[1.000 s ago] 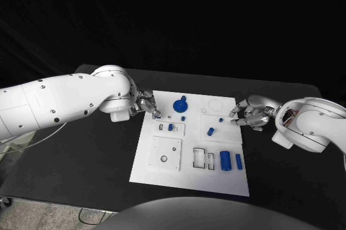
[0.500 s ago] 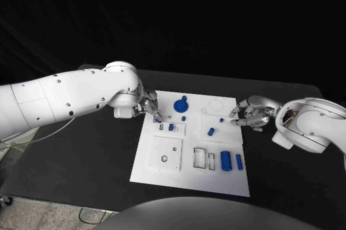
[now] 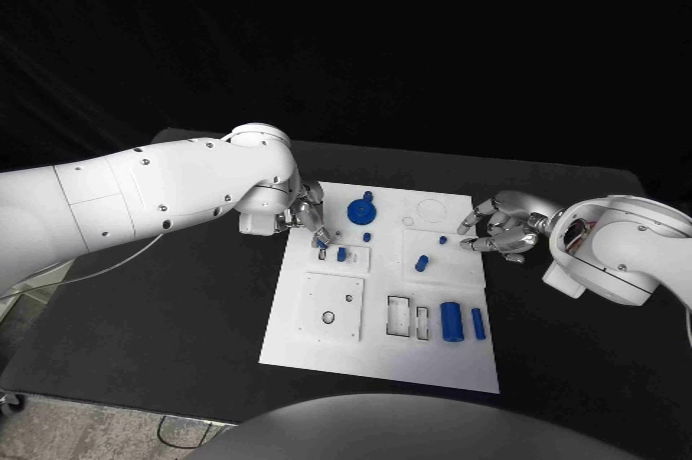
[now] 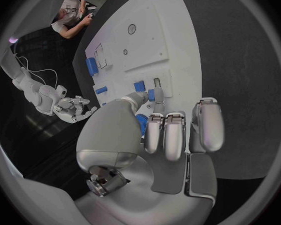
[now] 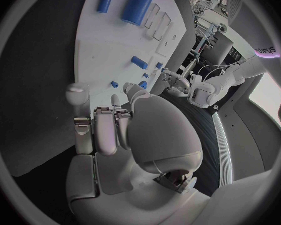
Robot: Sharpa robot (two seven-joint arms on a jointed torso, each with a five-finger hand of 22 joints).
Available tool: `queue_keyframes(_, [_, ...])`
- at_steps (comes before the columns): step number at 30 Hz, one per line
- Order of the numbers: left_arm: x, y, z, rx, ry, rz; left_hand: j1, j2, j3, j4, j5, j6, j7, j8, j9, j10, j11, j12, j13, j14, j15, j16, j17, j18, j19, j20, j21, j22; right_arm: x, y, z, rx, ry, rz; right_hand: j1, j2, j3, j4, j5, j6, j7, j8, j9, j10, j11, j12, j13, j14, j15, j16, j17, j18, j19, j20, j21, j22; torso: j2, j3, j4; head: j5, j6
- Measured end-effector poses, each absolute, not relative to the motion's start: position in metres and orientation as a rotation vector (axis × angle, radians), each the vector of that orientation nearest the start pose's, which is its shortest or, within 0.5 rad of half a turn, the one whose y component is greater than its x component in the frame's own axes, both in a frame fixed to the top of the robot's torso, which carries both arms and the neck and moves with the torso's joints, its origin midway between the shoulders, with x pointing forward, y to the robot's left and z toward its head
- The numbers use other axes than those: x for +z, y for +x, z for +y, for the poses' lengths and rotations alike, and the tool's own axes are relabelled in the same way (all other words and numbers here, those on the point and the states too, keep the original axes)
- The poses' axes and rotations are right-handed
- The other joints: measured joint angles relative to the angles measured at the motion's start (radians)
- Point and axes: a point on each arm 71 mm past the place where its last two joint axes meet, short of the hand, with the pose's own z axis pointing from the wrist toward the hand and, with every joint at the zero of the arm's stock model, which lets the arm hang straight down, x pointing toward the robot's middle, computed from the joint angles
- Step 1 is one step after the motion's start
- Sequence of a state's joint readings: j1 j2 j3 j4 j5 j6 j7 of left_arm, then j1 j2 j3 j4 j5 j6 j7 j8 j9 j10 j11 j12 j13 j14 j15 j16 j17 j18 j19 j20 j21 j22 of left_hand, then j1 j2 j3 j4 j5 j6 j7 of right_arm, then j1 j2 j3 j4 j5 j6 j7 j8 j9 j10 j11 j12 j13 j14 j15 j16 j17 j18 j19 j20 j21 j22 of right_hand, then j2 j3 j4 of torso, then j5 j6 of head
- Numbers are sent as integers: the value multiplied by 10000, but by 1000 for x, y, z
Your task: Assemble the parts on the task board
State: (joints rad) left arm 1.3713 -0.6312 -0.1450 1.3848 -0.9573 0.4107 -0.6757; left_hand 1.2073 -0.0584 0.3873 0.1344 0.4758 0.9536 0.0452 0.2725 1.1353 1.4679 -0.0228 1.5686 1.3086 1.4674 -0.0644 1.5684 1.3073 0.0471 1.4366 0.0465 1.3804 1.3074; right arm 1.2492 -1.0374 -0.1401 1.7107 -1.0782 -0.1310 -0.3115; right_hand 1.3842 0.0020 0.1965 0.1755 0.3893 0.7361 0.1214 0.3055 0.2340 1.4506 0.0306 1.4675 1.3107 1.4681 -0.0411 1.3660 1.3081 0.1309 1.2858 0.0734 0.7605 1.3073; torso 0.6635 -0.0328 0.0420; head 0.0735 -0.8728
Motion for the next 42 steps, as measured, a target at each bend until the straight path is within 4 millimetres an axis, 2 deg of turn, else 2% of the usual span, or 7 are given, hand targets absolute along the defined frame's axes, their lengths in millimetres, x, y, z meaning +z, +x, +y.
queue_keyframes(24, [-206, 502, 161, -1543, 1032, 25928, -70, -66, 194, -194, -94, 64, 14, -60, -25, 0, 0, 0, 0, 0, 0, 0, 7, 1, 0, 0, 1, -1, -208, 438, -249, 5975, 2326, 20903, 0, 0, 28, -28, 0, 0, 0, 0, 2, 0, 0, 28, -9, 0, 0, 0, -2, 0, 0, 0, 0, 7, -8, 1, 15, 40, 0])
queue_keyframes(42, [-210, 500, 155, -1638, 1098, 25942, -212, -126, 306, -251, -142, 115, 30, -57, 7, 0, 0, 0, 0, 0, 0, 0, 5, 1, 0, 0, 1, 6, -208, 438, -249, 5966, 2308, 20947, 0, 0, 55, -1, 0, 0, 0, 0, -9, 0, 0, -10, 0, 0, 0, 0, -4, 0, 0, 0, 0, 5, -5, 5, 13, 68, 0])
